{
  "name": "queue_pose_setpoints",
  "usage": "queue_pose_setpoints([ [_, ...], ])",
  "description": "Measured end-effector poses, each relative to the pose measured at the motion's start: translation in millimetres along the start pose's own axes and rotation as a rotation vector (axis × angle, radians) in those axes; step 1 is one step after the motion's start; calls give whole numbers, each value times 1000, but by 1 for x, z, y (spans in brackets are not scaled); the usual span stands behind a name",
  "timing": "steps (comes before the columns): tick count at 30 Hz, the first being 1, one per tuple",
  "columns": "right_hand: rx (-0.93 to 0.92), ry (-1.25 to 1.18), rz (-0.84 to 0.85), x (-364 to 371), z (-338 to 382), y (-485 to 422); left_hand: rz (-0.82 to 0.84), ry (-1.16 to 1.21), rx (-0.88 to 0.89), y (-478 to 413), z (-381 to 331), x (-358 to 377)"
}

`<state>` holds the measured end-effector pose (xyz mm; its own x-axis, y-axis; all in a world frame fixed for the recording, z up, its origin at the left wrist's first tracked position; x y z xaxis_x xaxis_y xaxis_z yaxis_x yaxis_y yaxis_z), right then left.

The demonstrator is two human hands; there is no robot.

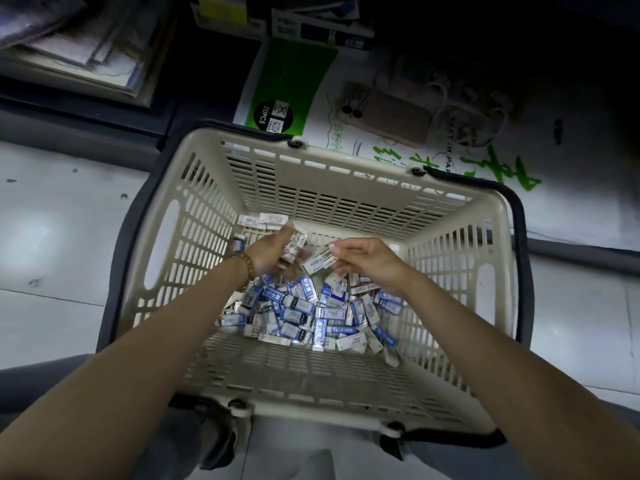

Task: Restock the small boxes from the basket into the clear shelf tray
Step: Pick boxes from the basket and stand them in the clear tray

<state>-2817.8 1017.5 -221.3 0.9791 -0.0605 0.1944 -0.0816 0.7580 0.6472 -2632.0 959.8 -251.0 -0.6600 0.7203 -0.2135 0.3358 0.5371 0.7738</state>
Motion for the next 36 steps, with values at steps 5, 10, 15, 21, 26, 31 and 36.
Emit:
queue_pose_setpoints([
  [5,49,-148,-78,-11,-11,-3,226,-46,123,-1,-9,27],
  [10,86,272,-681,-69,-37,-8,137,-101,89,-10,4,24],
  [15,87,393,-615,-57,-63,-18,119,91,15,-15,9,25],
  [21,10,324,-682,-40,-74,-24,62,156,-19,-12,5,18],
  [26,82,322,-597,-40,-67,-18,10,77,-12,0,-1,13],
  [31,-99,330,-545,-50,-3,14,21,26,101,29,-40,3],
  [36,-162,512,-311,-37,107,74,60,-116,286,81,-123,-22],
])
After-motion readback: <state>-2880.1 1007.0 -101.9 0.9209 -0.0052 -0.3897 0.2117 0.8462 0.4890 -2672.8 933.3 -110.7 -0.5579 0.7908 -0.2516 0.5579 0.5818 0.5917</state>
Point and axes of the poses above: each hand's wrist, its own y-axis away from the middle knuckle, its own x-axis out of the palm, z = x × y, the point moved 3 cm from there along -y, towards the middle knuckle, and after that the axes turned 13 degrees about -y, right-handed, at the moved point
